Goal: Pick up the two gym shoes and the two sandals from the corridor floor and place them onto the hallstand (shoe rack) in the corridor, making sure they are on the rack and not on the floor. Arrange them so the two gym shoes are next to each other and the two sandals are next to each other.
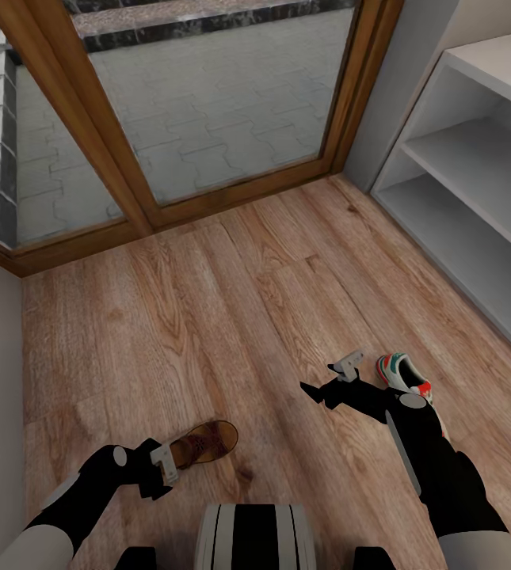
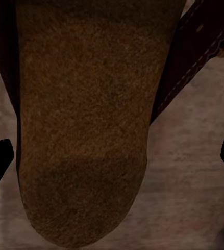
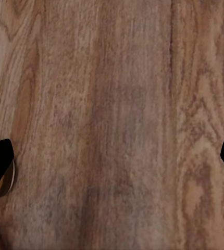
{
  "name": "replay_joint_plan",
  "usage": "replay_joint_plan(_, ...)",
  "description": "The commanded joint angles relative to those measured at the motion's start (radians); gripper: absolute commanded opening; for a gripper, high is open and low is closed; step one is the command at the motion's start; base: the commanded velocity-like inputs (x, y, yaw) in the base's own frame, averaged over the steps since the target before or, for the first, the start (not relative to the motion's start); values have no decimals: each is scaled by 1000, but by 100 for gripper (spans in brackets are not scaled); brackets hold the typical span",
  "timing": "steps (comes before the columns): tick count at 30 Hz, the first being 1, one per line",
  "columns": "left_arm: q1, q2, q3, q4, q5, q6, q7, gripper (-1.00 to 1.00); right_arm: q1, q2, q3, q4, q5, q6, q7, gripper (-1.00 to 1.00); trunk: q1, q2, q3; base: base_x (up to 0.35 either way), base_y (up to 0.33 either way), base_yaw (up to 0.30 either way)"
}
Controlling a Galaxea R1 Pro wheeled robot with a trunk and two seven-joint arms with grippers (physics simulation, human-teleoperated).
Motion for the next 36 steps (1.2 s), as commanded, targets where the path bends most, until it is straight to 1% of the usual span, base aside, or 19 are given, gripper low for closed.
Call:
replay_joint_plan(1,0,1,-4,-2,0,8,-4,100,0,0,0,-2,7,3,5,100,0,0,-1,0,0,0)
replay_joint_plan(15,7,8,-4,-2,0,16,-4,100,0,-1,0,-2,7,3,5,100,0,0,-1,0,0,0)
replay_joint_plan(16,7,9,-4,-1,0,16,-4,-100,0,-2,0,-2,7,3,5,100,0,0,-1,0,0,0)
replay_joint_plan(22,8,9,-4,3,-6,17,-4,-100,0,-2,0,-2,7,3,5,100,0,0,-1,0,0,0)
replay_joint_plan(29,7,8,-2,4,-38,26,-4,-100,0,-2,0,-2,7,3,5,100,0,0,-1,0,0,0)
replay_joint_plan(36,8,7,-1,2,-44,27,-4,-100,0,-2,0,-2,7,3,5,100,0,0,-1,0,0,0)
